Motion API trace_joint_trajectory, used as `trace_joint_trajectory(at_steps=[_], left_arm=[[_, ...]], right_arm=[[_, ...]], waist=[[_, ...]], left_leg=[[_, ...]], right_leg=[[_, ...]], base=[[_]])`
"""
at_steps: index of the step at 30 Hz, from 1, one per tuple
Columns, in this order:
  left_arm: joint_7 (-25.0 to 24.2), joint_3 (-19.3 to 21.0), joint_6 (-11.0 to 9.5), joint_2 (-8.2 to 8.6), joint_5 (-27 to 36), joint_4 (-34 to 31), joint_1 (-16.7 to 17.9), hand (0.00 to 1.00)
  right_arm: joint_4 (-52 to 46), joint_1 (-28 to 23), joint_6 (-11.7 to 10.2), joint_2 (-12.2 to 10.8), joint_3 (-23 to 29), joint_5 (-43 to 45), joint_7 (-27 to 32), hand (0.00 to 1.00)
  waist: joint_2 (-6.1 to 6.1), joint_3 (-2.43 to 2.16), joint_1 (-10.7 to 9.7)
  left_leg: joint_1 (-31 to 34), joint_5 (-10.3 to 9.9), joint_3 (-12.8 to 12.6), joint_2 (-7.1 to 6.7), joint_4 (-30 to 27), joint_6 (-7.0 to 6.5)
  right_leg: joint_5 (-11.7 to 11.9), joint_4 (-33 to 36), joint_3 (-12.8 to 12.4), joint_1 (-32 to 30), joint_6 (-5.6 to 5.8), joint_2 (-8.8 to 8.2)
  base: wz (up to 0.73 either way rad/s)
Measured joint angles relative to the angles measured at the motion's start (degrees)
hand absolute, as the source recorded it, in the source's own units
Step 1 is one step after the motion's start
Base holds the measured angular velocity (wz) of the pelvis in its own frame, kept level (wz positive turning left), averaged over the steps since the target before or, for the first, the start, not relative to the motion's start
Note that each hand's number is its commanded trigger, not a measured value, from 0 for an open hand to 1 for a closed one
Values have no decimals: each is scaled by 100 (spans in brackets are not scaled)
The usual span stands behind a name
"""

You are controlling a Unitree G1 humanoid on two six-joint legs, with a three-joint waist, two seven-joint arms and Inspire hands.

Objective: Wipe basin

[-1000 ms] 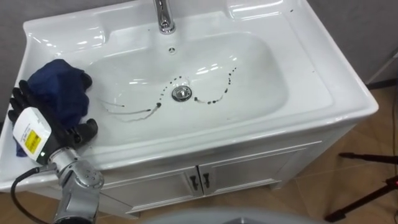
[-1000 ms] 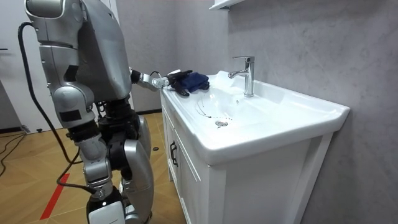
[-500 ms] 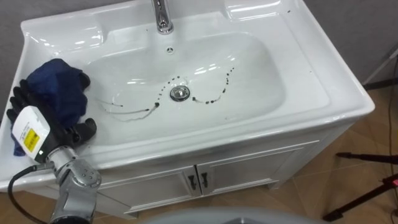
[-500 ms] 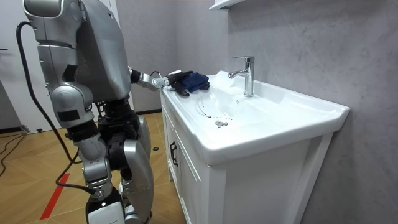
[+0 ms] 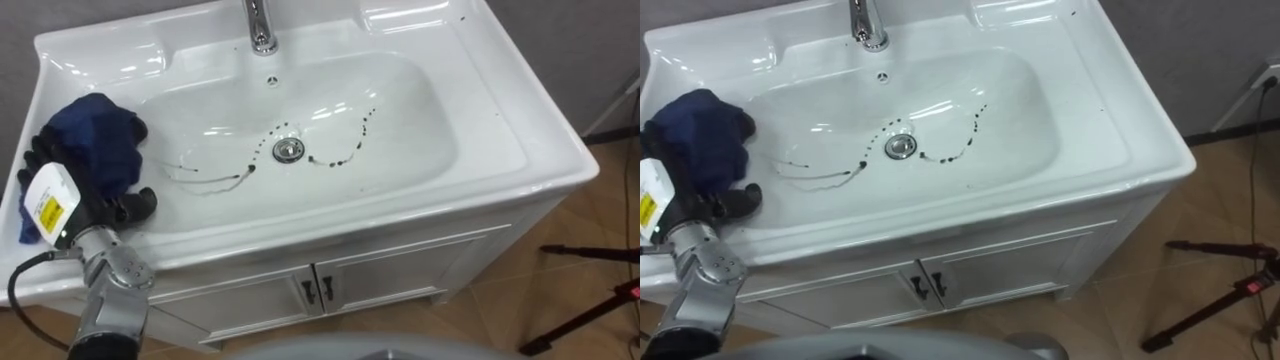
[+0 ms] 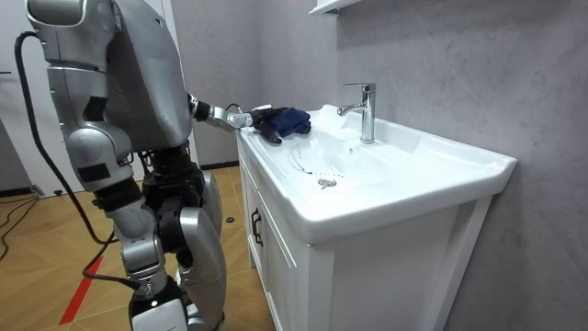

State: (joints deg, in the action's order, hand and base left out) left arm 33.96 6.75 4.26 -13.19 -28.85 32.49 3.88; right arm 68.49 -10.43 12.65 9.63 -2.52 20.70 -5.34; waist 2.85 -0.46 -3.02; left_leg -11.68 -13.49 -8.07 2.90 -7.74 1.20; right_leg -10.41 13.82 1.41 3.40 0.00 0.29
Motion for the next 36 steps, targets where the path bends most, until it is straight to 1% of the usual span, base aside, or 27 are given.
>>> trace_joint_trajectory(at_steps=[2,3,4,5,6,7,9,10,12,14,16,18,21,22,25,29,32,36], left_arm=[[-96,-2,0,-40,10,120,-56,0],[-153,-6,7,-68,10,156,-58,3],[-228,-4,31,-108,9,179,-64,14],[-261,0,44,-126,8,190,-70,58],[-347,0,79,-156,8,211,-87,67],[-402,0,113,-164,11,257,-118,100],[-508,-8,211,-169,9,286,-176,100],[-553,-15,266,-187,0,294,-210,100],[-562,-20,290,-221,-35,338,-294,100],[-580,-58,316,-268,-104,371,-346,100],[-628,-79,420,-384,-115,411,-447,100],[-690,-94,431,-438,-118,412,-456,100],[-695,-74,444,-463,-149,459,-531,100],[-696,-72,463,-494,-266,477,-549,100],[-716,-73,514,-589,-349,533,-568,100],[-725,-69,519,-622,-346,564,-567,100],[-725,-66,520,-672,-352,627,-567,100],[-725,-56,522,-689,-337,698,-567,100]], right_arm=[[0,-2,8,20,0,-1,-66,0],[-13,-2,15,47,0,-3,-101,0],[-80,-9,52,69,0,-2,-120,0],[-132,-18,69,79,0,-2,-123,0],[-195,-41,99,107,0,-2,-121,0],[-228,-46,119,146,0,-1,-113,0],[-231,-45,129,195,0,0,-104,0],[-240,-44,169,211,0,1,-100,0],[-243,-40,241,214,1,1,-92,0],[-244,-39,261,214,1,9,-92,0],[-271,-40,339,215,1,38,-92,0],[-349,-59,378,215,1,39,-88,0],[-422,-73,429,211,0,39,-37,0],[-431,-67,445,209,0,40,-19,0],[-444,-88,470,213,1,99,-17,0],[-445,-88,498,212,1,226,-18,0],[-446,-81,494,211,1,241,-7,0],[-446,-86,496,211,-2,209,129,0]], waist=[[19,-12,14],[42,-27,20],[59,-33,27],[63,-34,25],[70,-39,10],[83,-44,7],[104,-44,7],[117,-44,6],[122,-45,5],[123,-45,0],[124,-46,-15],[125,-46,-24],[129,-49,-21],[129,-49,-13],[129,-49,-54],[131,-49,-63],[137,-48,-112],[170,-46,-136]], left_leg=[[-3,8,-22,2,1,3],[-4,9,-70,11,1,4],[-4,10,-112,23,0,6],[-4,12,-120,26,0,10],[-5,17,-124,33,-2,18],[-5,21,-129,39,-3,24],[-5,28,-129,47,-3,36],[-5,32,-129,53,-3,43],[-5,37,-129,61,-2,52],[-5,39,-131,65,-3,55],[-5,39,-135,65,-3,56],[-9,39,-145,64,-2,55],[-27,39,-173,64,0,55],[-31,39,-197,64,0,55],[-89,37,-221,63,15,54],[-109,34,-268,57,16,51],[-122,34,-279,58,13,51],[-157,33,-308,59,27,51]], right_leg=[[11,0,-62,-8,1,23],[27,0,-120,-28,-2,43],[50,-6,-144,-41,-10,56],[56,-7,-151,-43,-14,61],[64,-8,-154,-41,-21,70],[68,-6,-156,-45,-28,76],[72,-4,-156,-46,-35,83],[75,-2,-155,-48,-41,89],[80,-2,-156,-51,-49,96],[82,5,-154,-54,-54,98],[83,5,-155,-52,-55,97],[83,7,-158,-50,-54,96],[82,27,-170,-50,-55,97],[81,45,-182,-52,-56,97],[76,50,-198,-37,-57,98],[73,85,-239,-43,-55,99],[73,97,-249,-44,-55,102],[73,97,-261,-32,-55,105]], base=[[-10],[-18],[-18],[-10],[-3],[0],[0],[0],[0],[0],[0],[0],[-4],[-8],[-6],[-5],[0],[-4]])
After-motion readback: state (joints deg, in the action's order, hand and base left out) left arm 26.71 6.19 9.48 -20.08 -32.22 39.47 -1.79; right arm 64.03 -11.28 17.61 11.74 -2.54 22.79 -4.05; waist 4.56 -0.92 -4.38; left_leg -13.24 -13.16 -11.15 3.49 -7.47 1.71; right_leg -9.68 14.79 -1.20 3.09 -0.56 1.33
